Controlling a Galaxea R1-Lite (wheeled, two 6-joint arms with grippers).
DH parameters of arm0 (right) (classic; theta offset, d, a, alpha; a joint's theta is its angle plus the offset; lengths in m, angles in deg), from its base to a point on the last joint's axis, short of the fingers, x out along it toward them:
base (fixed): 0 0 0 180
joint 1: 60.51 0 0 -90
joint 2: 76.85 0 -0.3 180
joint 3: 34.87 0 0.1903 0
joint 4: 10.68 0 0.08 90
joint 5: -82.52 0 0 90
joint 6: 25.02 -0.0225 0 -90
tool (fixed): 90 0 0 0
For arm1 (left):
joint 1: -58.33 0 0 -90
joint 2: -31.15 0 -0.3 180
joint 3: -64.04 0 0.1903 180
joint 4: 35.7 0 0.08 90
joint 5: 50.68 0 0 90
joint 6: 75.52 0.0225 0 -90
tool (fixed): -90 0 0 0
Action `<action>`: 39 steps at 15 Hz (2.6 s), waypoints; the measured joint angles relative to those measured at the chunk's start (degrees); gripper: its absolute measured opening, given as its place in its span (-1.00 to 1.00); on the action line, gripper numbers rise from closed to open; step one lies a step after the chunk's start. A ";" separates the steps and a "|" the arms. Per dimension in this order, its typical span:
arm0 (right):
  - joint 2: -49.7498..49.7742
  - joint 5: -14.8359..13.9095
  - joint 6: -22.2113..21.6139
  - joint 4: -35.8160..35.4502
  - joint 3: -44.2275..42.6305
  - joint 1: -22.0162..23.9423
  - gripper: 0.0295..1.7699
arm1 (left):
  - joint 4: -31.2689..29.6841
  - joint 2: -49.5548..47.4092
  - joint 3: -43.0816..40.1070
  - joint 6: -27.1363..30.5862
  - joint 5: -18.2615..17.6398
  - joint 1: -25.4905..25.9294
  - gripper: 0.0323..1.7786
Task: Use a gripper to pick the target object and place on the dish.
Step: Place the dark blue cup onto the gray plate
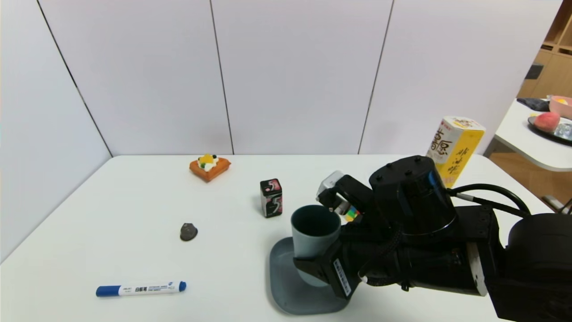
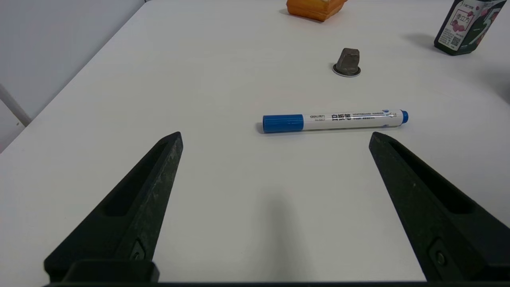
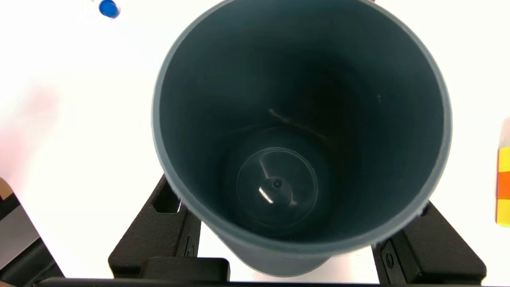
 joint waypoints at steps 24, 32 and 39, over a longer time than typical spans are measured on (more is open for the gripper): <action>-6.95 -0.63 0.13 -7.41 0.66 -0.22 0.23 | 0.00 0.00 0.00 0.00 -0.02 0.00 0.90; -7.08 -2.02 0.35 -9.62 2.04 0.11 0.23 | 0.00 0.00 0.00 0.02 0.00 0.00 0.90; -6.81 -2.45 0.27 -8.81 2.58 0.30 0.55 | 0.00 0.00 0.00 0.00 -0.02 0.00 0.90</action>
